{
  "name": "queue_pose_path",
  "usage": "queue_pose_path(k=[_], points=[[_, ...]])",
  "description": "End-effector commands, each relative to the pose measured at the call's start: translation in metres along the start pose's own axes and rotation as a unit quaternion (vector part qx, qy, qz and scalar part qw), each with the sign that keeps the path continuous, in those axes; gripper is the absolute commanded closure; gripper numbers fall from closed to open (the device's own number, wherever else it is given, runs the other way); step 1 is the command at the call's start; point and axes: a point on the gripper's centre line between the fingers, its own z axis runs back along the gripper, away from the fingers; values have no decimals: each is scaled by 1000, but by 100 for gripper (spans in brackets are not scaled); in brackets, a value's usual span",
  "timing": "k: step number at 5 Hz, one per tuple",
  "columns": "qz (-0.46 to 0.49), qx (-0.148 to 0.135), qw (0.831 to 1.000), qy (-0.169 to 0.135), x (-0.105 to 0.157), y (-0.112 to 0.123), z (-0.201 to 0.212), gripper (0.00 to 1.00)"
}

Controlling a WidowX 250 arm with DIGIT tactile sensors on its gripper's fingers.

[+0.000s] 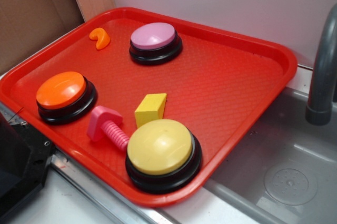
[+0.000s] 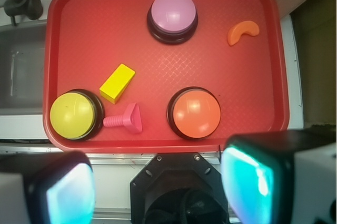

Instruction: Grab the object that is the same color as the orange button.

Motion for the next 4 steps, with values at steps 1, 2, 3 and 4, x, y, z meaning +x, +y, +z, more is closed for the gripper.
queue_pose_path(k=[1, 2, 3, 4], points=[[0, 0, 1000, 0, 0, 0, 0, 0], [37, 21, 999, -16, 16, 2, -11, 0], [149, 10, 987, -53, 40, 17, -31, 0], [266, 8, 960, -86, 61, 38, -49, 0]])
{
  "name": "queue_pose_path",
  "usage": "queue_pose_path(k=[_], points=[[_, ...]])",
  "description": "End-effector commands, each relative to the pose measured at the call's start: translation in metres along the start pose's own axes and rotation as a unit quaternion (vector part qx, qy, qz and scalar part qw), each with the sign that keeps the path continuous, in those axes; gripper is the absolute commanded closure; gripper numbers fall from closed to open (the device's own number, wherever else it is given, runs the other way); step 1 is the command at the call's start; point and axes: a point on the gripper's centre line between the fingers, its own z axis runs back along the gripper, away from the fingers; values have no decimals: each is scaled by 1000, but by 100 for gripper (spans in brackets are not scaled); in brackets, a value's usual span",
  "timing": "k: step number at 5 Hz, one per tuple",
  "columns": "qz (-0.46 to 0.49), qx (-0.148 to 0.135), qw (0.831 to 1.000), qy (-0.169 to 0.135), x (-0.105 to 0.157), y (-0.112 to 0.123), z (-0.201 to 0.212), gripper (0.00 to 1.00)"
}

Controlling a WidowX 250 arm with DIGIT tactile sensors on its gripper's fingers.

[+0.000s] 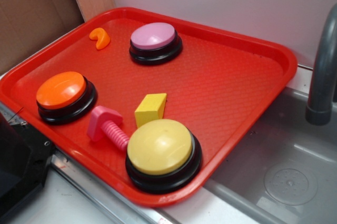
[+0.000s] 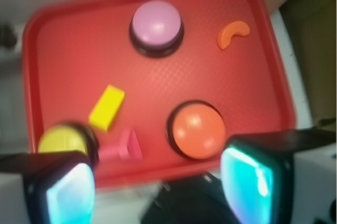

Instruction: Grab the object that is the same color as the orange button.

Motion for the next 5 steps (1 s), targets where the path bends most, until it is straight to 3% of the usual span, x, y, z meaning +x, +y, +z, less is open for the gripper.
queue_pose_path(k=[1, 3, 5], points=[[223, -9, 971, -80, 61, 29, -42, 0], [319, 11, 935, -155, 105, 67, -92, 0], [380, 27, 913, -149, 118, 84, -134, 0]])
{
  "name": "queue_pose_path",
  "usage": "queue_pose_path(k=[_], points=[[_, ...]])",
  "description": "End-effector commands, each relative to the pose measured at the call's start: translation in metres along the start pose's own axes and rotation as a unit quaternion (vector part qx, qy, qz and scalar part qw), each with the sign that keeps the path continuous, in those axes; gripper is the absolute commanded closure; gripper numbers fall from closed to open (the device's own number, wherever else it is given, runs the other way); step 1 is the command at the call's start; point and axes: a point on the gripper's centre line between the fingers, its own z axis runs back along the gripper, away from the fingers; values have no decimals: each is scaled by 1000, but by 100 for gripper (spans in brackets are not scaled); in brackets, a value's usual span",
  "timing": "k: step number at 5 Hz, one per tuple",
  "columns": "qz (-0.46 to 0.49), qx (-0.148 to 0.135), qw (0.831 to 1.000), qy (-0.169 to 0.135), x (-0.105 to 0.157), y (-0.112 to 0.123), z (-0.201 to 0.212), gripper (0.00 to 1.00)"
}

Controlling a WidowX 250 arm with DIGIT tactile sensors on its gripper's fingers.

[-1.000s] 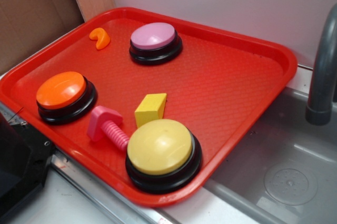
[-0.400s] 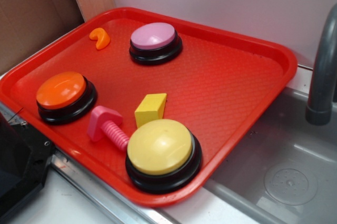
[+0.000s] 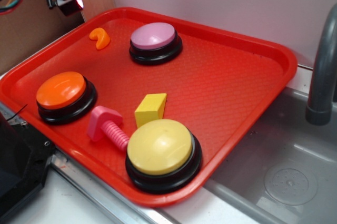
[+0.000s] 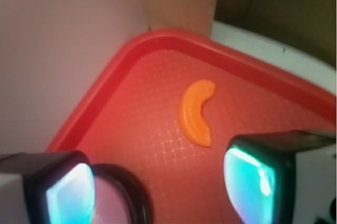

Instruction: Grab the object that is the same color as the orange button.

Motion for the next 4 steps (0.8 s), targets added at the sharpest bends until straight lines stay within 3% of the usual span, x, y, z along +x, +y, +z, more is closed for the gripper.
queue_pose_path(k=[1, 3, 4], points=[[37, 12, 999, -18, 24, 18, -36, 0], [55, 43, 997, -31, 31, 30, -64, 0], [50, 45, 998, -16, 28, 31, -74, 0]])
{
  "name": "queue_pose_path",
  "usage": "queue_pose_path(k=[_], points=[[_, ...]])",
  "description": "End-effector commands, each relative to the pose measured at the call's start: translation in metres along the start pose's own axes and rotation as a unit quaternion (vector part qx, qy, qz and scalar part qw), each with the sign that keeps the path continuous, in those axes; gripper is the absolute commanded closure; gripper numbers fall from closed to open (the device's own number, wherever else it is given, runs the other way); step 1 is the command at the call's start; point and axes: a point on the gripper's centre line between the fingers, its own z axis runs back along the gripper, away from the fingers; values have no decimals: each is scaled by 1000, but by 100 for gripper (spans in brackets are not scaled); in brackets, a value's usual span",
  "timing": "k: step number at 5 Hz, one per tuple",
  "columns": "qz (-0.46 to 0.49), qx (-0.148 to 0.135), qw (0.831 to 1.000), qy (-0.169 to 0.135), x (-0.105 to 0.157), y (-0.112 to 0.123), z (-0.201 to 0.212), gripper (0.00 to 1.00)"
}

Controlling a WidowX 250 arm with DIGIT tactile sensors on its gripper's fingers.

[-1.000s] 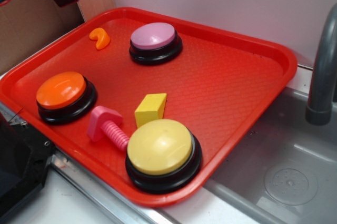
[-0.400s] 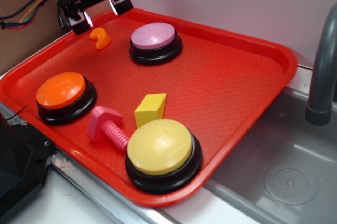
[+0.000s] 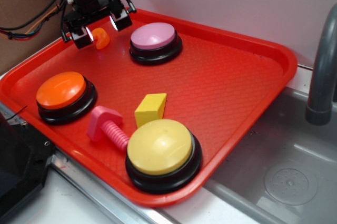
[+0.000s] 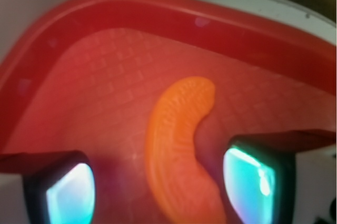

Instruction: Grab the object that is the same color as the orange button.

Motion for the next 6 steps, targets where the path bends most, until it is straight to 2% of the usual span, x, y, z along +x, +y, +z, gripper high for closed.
queue_pose_path(k=[1, 3, 5, 6], points=[[22, -28, 999, 17, 15, 6, -1, 100], [25, -40, 998, 35, 14, 6, 4, 100], [22, -41, 998, 30, 10, 5, 7, 100], [5, -29, 999, 26, 11, 5, 8, 100]])
